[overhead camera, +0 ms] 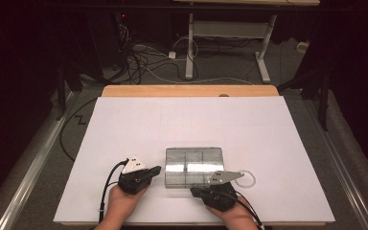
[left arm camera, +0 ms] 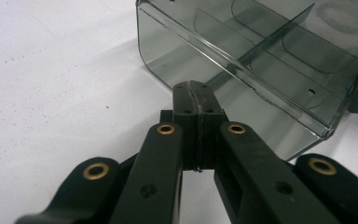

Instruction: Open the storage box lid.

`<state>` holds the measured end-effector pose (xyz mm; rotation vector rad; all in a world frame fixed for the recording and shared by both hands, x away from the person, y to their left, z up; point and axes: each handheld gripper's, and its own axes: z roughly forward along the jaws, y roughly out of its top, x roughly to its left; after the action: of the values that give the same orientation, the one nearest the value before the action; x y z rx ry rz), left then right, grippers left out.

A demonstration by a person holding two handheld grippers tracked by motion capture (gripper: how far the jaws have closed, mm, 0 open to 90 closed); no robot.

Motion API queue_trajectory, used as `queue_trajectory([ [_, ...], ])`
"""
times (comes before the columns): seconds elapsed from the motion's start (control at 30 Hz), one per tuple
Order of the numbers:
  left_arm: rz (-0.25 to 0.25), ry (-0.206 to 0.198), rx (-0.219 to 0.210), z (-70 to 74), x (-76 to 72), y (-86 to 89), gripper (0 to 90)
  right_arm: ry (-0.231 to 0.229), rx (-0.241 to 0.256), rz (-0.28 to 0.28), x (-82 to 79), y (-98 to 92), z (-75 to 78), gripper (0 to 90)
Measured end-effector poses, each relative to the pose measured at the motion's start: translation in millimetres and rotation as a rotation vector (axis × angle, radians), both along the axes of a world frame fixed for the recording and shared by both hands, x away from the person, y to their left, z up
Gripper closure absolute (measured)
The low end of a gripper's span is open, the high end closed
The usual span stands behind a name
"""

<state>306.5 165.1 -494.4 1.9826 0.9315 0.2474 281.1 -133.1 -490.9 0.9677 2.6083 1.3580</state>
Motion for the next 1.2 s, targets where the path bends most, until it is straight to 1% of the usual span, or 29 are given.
queue_trajectory([
  [0.3,0.000,0.001,0.003,0.0,0.2,-0.2,87.7,-0.006,0.010,-0.014,0.1,-1.3,0.2,90.0],
  [0.43,-0.001,0.001,0.006,0.0,0.3,-0.5,87.7,-0.001,0.012,-0.015,0.2,-1.5,0.3,90.0],
  [0.7,0.000,0.004,0.006,-0.1,0.3,-0.7,87.7,-0.006,0.015,-0.013,0.0,-1.5,0.6,90.0],
  [0.77,-0.001,0.002,0.007,0.0,0.4,-0.6,87.7,-0.010,0.019,-0.013,-0.3,-1.7,0.8,90.0],
  [0.8,-0.002,0.002,0.007,0.0,0.4,-0.5,87.7,-0.023,0.030,-0.010,-1.0,-2.7,1.2,90.0],
  [0.87,-0.001,0.005,0.006,0.0,0.4,-0.5,87.6,-0.029,0.039,-0.010,-1.5,-3.6,1.8,90.0],
  [1.1,-0.002,0.002,0.007,0.0,0.4,-0.5,87.7,-0.038,0.046,-0.006,-2.6,-4.0,2.3,90.0],
  [1.2,-0.002,0.003,0.007,0.1,0.4,-0.4,87.7,-0.050,0.053,-0.002,-3.3,-4.6,3.0,90.0],
])
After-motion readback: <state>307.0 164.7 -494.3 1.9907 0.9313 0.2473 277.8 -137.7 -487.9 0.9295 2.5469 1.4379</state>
